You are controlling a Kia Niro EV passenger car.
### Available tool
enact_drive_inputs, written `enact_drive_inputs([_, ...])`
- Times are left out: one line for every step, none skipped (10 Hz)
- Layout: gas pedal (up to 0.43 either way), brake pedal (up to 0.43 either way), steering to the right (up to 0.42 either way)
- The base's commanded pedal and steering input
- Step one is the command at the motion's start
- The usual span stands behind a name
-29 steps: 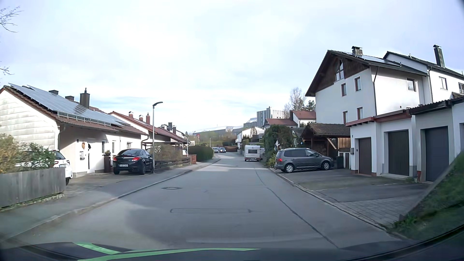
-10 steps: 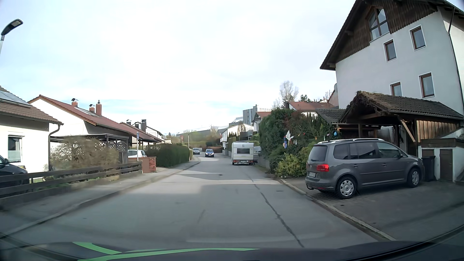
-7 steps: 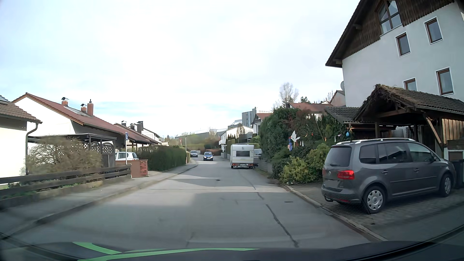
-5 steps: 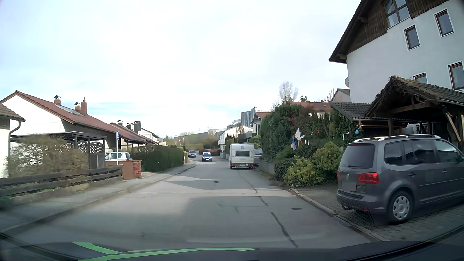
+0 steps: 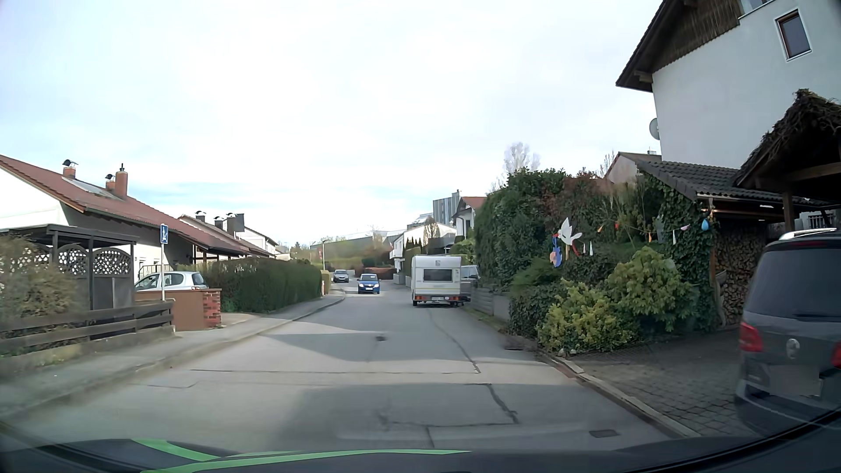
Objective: Follow the waypoints while adhering to traffic rules and regulations
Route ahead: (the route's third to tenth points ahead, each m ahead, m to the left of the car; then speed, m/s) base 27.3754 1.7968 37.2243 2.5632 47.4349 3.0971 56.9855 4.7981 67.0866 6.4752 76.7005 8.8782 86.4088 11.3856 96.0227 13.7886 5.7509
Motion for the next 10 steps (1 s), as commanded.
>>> enact_drive_inputs([0.000,0.159,0.012])
enact_drive_inputs([0.000,0.171,0.015])
enact_drive_inputs([0.000,0.171,0.016])
enact_drive_inputs([0.000,0.171,0.016])
enact_drive_inputs([0.000,0.171,0.016])
enact_drive_inputs([0.000,0.171,0.015])
enact_drive_inputs([0.000,0.171,0.015])
enact_drive_inputs([0.000,0.165,0.014])
enact_drive_inputs([0.000,0.171,0.014])
enact_drive_inputs([0.000,0.171,0.014])
